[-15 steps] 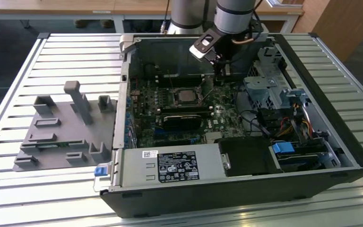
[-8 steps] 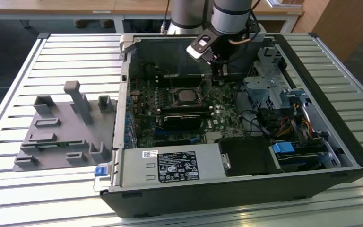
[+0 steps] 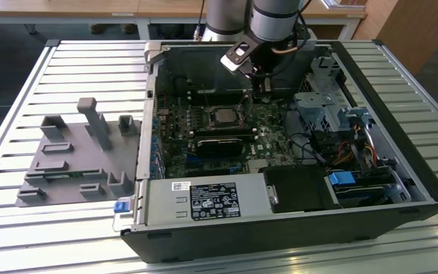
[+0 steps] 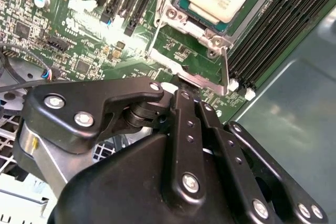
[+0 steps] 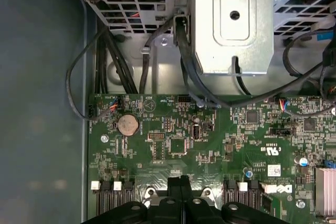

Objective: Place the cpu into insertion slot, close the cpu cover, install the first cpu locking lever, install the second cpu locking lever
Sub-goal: 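Close the cpu cover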

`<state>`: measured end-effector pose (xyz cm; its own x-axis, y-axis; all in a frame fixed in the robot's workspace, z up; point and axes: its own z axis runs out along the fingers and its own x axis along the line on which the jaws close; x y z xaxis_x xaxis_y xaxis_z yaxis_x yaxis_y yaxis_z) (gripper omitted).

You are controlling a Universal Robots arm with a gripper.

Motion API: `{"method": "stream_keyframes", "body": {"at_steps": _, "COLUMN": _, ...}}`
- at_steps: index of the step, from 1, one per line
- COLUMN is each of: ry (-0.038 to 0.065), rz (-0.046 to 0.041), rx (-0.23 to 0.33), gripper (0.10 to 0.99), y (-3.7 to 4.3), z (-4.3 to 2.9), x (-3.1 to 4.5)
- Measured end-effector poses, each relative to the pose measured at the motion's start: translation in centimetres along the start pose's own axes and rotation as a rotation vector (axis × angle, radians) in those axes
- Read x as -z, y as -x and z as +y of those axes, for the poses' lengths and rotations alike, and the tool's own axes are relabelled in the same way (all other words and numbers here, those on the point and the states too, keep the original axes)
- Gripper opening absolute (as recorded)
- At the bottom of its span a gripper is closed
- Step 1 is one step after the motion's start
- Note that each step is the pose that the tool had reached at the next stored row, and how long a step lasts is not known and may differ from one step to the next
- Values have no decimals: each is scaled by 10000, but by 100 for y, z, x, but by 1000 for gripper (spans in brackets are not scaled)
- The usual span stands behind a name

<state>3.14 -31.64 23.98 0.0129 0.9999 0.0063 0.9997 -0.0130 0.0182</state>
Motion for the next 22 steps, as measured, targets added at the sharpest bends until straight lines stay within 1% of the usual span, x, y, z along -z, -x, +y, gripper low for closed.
{"method": "stream_keyframes", "body": {"at_steps": 22, "ry": 0, "rz": 0, "rx": 0, "gripper": 106, "y": 3, "z": -192, "x": -6}}
